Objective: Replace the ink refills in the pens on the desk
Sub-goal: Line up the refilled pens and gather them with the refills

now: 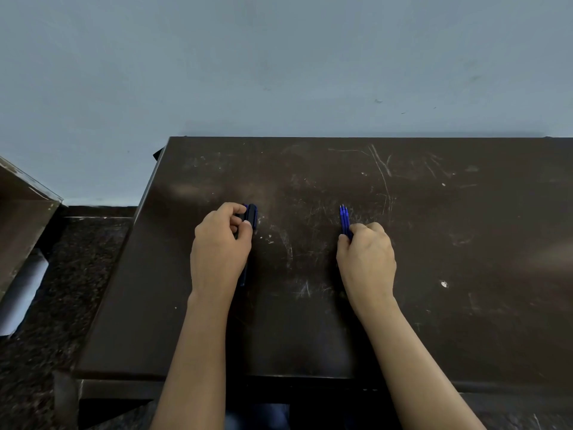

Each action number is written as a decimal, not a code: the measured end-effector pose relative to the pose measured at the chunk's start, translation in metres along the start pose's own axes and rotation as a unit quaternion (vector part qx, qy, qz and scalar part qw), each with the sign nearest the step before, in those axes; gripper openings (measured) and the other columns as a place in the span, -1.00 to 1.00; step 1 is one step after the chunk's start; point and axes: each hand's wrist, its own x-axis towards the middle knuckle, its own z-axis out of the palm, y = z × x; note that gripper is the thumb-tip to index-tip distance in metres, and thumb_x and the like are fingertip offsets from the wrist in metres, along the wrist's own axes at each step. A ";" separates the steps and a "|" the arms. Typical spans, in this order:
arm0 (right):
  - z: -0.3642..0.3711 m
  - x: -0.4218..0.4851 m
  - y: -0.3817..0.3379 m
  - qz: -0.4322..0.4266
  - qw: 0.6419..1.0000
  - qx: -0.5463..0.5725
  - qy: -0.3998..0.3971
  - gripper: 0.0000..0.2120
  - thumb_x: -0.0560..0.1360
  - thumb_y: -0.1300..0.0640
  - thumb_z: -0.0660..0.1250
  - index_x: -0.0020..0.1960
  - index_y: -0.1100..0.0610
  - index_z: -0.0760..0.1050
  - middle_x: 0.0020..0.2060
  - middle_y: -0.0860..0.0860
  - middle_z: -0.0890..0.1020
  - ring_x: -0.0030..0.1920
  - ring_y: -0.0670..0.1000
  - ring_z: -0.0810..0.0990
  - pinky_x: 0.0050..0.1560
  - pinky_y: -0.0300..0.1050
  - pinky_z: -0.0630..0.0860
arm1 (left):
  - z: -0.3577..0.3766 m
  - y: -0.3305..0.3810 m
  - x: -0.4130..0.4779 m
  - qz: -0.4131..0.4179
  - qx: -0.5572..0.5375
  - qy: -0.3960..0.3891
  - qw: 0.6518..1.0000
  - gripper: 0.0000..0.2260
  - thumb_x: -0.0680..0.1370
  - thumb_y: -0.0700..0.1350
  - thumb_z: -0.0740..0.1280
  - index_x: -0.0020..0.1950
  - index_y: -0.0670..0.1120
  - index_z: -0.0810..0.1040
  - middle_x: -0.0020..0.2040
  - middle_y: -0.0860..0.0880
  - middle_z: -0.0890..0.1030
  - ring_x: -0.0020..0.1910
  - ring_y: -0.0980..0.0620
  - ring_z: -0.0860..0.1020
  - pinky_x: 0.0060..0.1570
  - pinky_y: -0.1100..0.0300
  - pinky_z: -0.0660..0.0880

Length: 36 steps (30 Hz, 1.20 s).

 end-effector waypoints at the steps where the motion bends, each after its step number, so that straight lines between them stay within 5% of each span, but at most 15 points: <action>1: 0.000 0.000 0.000 0.001 1.000 0.002 0.000 -0.81 0.54 0.19 0.22 -0.03 0.29 0.55 -0.09 0.16 0.51 -0.05 0.20 0.51 -0.20 0.00 0.46 | 0.000 0.000 0.000 0.000 0.002 -0.001 1.000 -0.80 0.52 -0.18 0.33 0.14 -0.06 0.57 -0.11 -0.01 0.60 -0.15 0.10 0.55 -0.17 0.31 0.42; 23: 0.001 0.002 -0.005 -0.008 1.000 0.018 0.001 -0.82 0.54 0.19 0.23 0.05 0.26 0.54 -0.08 0.15 0.49 -0.04 0.16 0.50 -0.19 0.03 0.52 | -0.002 -0.002 0.000 0.002 0.002 0.001 1.000 -0.81 0.52 -0.17 0.33 0.13 -0.05 0.57 -0.12 0.00 0.60 -0.16 0.09 0.55 -0.13 0.22 0.47; 29: 0.003 0.003 -0.005 -0.011 1.000 0.022 0.000 -0.82 0.54 0.19 0.23 0.02 0.28 0.55 -0.09 0.15 0.48 -0.04 0.16 0.49 -0.21 -0.01 0.47 | -0.001 -0.005 0.001 0.001 0.008 0.001 1.000 -0.80 0.52 -0.17 0.34 0.14 -0.06 0.58 -0.12 -0.01 0.60 -0.18 0.11 0.54 -0.22 0.38 0.36; 36: 0.004 0.004 -0.005 -0.008 1.000 0.022 0.000 -0.80 0.55 0.19 0.23 0.05 0.27 0.55 -0.07 0.15 0.49 -0.01 0.17 0.49 -0.18 0.02 0.50 | -0.001 -0.005 0.001 0.005 0.003 0.005 1.000 -0.81 0.52 -0.17 0.33 0.13 -0.06 0.58 -0.12 -0.01 0.60 -0.16 0.08 0.56 -0.14 0.22 0.45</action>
